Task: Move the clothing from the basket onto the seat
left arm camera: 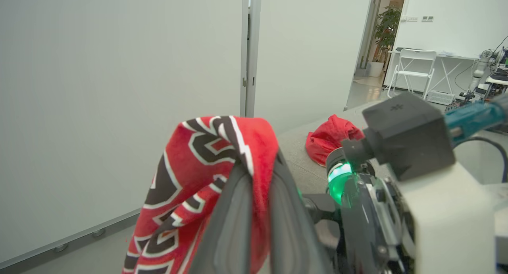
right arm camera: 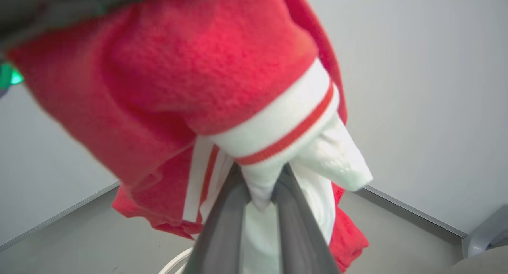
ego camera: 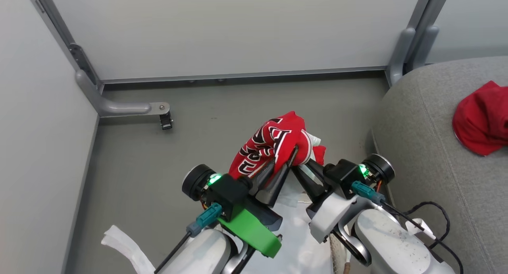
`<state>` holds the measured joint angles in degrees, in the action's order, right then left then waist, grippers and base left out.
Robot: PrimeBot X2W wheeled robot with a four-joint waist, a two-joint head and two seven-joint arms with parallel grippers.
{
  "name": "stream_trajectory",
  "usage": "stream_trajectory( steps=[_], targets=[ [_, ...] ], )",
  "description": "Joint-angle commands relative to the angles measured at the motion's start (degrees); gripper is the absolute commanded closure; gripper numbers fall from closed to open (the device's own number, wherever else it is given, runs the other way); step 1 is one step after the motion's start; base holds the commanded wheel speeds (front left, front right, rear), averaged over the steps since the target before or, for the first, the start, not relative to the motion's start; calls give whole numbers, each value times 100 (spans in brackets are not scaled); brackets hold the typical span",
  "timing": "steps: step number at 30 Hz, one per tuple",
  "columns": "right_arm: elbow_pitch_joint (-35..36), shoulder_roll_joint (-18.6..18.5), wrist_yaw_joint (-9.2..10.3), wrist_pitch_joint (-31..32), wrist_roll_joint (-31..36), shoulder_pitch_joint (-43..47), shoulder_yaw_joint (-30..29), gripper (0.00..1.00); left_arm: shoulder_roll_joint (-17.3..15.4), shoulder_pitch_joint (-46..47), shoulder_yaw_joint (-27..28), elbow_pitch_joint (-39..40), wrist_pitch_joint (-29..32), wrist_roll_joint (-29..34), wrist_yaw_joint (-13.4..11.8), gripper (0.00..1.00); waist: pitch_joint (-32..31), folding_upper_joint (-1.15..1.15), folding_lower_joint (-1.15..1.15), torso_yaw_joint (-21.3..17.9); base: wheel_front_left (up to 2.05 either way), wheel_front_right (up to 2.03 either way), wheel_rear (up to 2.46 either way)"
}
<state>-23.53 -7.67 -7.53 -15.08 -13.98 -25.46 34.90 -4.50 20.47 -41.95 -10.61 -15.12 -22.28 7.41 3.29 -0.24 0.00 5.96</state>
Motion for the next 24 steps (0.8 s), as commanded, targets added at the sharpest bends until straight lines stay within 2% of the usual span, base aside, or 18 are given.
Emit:
stream_trajectory(
  steps=[1, 6, 11, 17, 24],
  targets=[
    [49, -27, 8, -10, 43, 104, -61, 100, -28, -48, 78, -33, -4, 62, 12, 0, 70, 24, 0, -223, 0, 0, 0],
    [163, -50, 8, -10, 42, 169, -216, 100, -46, -70, 272, -118, -5, 206, 12, 0, 188, 24, 0, -772, 0, 0, 0],
    [319, -69, 8, -10, 57, 263, -494, 100, -76, -50, 392, -181, -4, 364, 12, 0, 322, 24, 0, -1485, 0, 0, 0],
    [467, -57, 8, -10, 69, 395, -751, 100, -100, -9, 427, -255, -4, 416, 11, 0, 453, 24, 0, -2323, 0, 0, 0],
    [603, -21, 8, -10, 81, 541, -979, 100, -141, 58, 410, -342, -4, 409, 8, 0, 570, 24, 0, -3080, 0, 0, 0]
  ],
)
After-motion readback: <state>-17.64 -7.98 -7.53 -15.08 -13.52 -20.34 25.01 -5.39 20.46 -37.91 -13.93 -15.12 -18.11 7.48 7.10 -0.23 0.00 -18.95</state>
